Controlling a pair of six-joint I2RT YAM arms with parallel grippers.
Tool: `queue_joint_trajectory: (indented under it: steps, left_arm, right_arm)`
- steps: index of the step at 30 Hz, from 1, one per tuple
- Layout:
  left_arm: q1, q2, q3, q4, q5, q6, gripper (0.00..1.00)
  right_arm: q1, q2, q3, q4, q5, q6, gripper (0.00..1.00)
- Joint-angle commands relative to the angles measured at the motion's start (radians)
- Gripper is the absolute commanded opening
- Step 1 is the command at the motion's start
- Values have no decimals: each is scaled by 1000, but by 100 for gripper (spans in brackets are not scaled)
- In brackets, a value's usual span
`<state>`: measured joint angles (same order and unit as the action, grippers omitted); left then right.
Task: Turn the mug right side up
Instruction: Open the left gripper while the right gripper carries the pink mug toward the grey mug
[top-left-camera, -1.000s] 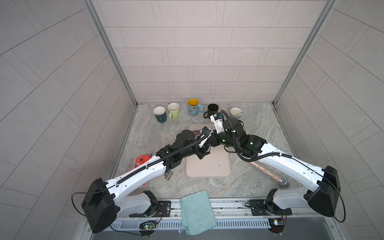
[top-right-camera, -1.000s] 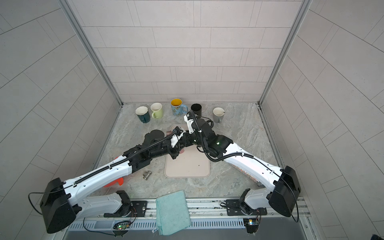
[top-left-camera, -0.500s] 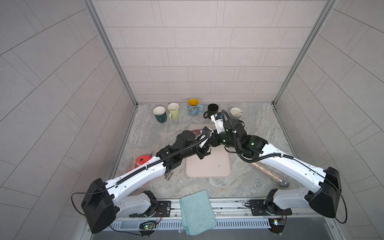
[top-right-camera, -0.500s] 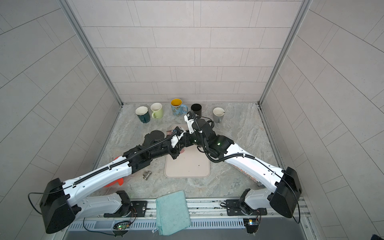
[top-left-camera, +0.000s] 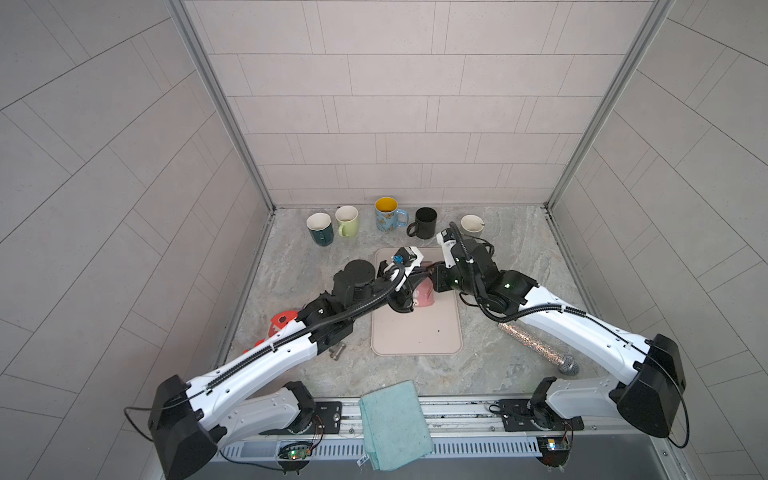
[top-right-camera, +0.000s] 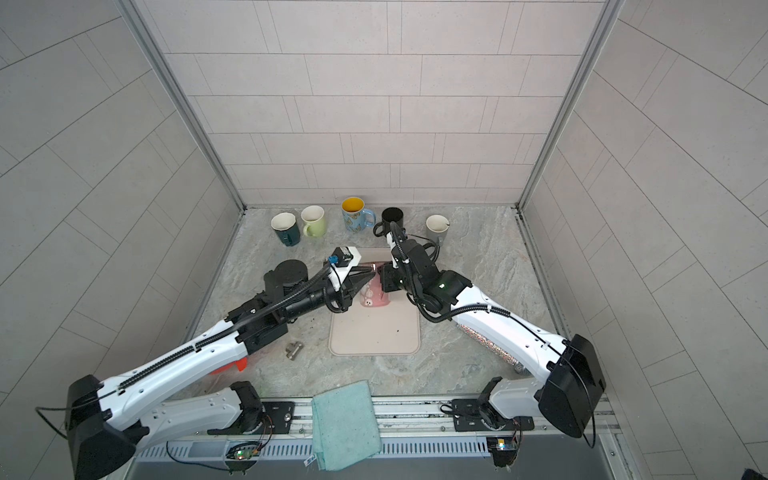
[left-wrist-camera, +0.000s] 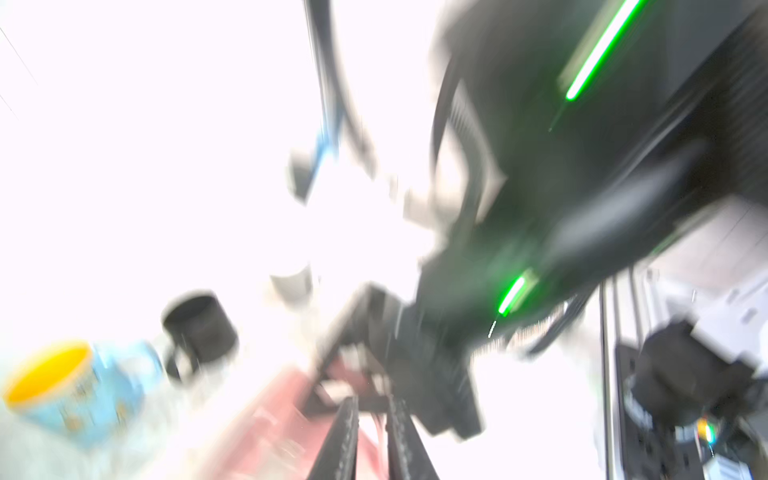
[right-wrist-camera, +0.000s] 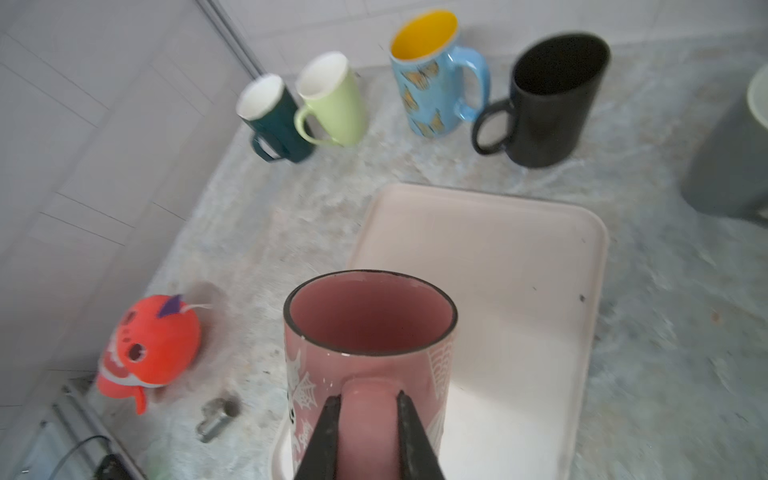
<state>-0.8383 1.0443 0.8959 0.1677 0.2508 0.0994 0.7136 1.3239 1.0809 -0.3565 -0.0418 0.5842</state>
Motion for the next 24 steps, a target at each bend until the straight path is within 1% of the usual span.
queue_joint_trajectory:
  steps: [1, 6, 9, 13, 15, 19, 21, 24]
  left_arm:
    - [-4, -19, 22, 86, 9, 28, 19]
    - [-4, -36, 22, 56, -30, 31, 20]
    - [-2, -43, 29, 27, -108, 17, 23]
    - [2, -35, 78, -82, -232, -11, 29]
    - [13, -24, 105, -135, -255, -25, 31]
    - [80, 0, 148, -209, -220, -101, 33]
    - [138, 9, 159, -226, -162, -156, 35]
    - [230, 26, 170, -238, -48, -248, 36]
  right_arm:
    - [2, -24, 19, 8, 18, 11, 0]
    - [-47, -58, -4, 8, 40, -2, 0]
    - [-92, -91, -19, -3, 74, -27, 0]
    - [-180, -128, -37, -18, 120, -67, 0]
    - [-231, -141, -47, -18, 146, -85, 0]
    - [-331, -152, -55, -1, 196, -132, 0]
    - [-370, -151, -54, 15, 223, -159, 0]
    - [-428, -136, -55, 55, 259, -194, 0]
